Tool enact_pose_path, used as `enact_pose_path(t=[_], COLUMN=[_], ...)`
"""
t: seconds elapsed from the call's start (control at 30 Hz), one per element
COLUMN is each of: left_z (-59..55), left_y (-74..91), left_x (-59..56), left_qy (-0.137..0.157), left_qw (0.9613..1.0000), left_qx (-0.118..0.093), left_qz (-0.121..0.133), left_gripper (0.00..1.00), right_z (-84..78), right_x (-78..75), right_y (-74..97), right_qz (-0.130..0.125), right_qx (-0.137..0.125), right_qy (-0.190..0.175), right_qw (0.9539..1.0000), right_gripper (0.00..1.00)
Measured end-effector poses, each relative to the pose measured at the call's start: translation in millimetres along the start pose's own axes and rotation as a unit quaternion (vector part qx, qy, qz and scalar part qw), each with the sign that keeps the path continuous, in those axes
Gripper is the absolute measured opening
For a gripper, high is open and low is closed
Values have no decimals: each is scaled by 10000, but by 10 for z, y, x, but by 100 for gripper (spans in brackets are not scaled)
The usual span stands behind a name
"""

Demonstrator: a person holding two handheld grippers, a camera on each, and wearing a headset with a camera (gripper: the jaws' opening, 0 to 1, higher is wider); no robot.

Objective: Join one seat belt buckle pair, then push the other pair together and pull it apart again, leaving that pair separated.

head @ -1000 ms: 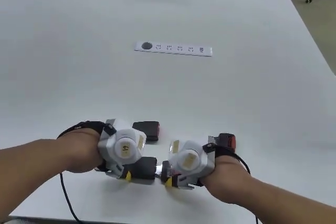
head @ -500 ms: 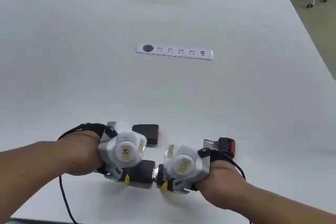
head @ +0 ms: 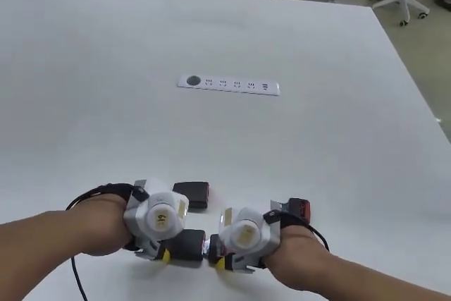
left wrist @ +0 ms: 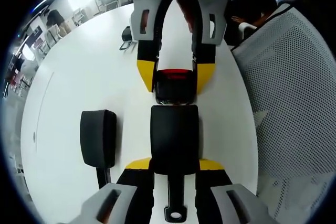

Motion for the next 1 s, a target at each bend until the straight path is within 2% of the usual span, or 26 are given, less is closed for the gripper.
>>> enact_pose_path(t=[0.17, 0.27, 0.4, 0.57, 0.6, 0.7, 0.73, 0.77, 0.8, 0.9, 0.97, 1.0], left_z=[7, 13, 17, -5, -9, 41, 68, 76, 118, 148, 185, 203], left_y=[0, 2, 4, 17, 35, 139, 224, 253, 373, 519, 609, 617], left_x=[-2, -4, -13, -6, -8, -4, -4, -3, 6, 132, 312, 358], left_qy=[-9, 45, 131, 154, 178, 347, 456, 447, 373, 360, 365, 450], left_qw=[10000, 9999, 9997, 9992, 9992, 9993, 9989, 9989, 9991, 9986, 9973, 9965], left_qx=[90, 135, 194, 378, 368, 127, 9, -12, -109, -203, -313, -378], left_qz=[-28, -48, -36, -13, 27, 103, 128, 131, 139, 318, 561, 592], left_gripper=[30, 31, 32, 32, 32, 32, 31, 31, 31, 33, 34, 34], right_z=[-5, -39, -54, -32, 9, 92, 111, 123, 179, 239, 225, 202], right_x=[5, 15, 4, 1, -1, 5, 14, 15, 5, -65, -165, -202], right_y=[2, -3, -3, 1, 34, 132, 172, 193, 290, 418, 498, 511], right_qz=[28, 15, 69, 54, 37, 4, 10, 1, -48, -152, -257, -295], right_qx=[-5, 70, 129, 103, 0, -117, -138, -150, -246, -381, -416, -403], right_qy=[-2, 114, -47, -42, -129, -167, -185, -174, -130, -132, -140, -131], right_qw=[10000, 9999, 9999, 9999, 9999, 9998, 9997, 9997, 9996, 9991, 9987, 9987], right_gripper=[34, 35, 35, 36, 36, 37, 37, 37, 37, 37, 37, 37])
Point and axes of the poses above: the centre of the closed fingertips' face, and the gripper's own axes: y roughly backward along the fingers, x roughly to its left, z roughly out of its top, the point moved 2 cm from there along y, roughly backward along the fingers, and after that the axes turned 2 degrees about -z, right-handed, at the moved point
